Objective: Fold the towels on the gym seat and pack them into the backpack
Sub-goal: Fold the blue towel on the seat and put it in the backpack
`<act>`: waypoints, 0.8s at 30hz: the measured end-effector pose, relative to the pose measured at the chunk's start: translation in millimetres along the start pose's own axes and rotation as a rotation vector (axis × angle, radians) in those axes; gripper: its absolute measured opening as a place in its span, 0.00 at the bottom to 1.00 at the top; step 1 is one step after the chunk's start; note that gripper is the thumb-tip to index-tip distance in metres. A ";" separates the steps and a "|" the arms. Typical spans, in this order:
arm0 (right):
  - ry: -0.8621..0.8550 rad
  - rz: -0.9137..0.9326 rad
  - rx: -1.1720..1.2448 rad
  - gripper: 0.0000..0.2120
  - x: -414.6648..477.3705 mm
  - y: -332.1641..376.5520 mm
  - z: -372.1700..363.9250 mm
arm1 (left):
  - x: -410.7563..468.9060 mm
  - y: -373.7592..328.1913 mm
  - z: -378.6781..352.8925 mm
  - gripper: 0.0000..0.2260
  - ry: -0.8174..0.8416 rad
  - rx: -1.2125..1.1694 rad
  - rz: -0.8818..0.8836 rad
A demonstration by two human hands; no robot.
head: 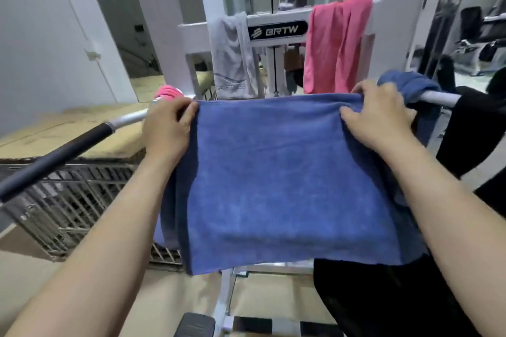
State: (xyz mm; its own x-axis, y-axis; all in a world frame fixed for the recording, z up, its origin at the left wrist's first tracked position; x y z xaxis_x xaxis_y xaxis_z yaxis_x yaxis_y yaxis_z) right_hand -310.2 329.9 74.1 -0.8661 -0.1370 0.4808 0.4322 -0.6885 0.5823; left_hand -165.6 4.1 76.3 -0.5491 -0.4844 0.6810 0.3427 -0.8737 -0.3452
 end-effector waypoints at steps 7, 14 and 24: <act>0.566 0.181 -0.236 0.29 -81.3 7.5 -109.4 | -97.6 -16.0 -60.1 0.25 0.500 0.347 -0.338; 0.615 0.185 -0.304 0.32 -87.6 -1.5 -126.5 | -111.5 4.5 -90.5 0.27 0.788 0.381 -0.321; 0.372 0.237 -0.128 0.19 0.8 -4.5 -157.1 | -33.8 6.1 -144.9 0.25 0.789 0.310 -0.496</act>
State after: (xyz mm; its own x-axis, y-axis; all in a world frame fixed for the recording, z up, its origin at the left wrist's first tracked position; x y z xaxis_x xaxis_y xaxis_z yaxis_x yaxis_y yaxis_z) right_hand -352.3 221.0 -31.1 -0.7887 -0.5314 0.3090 0.6147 -0.6868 0.3879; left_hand -255.4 8.7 -42.4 -0.9978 -0.0542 0.0371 0.0585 -0.9904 0.1250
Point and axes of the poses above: each hand's wrist, its own x-axis towards the middle knuckle, its own z-axis out of the back of the hand, y = z × x, the point moved 5 cm from there along x, towards the middle knuckle, and after that the axes turned 10 degrees about x, right-handed, at the moved point
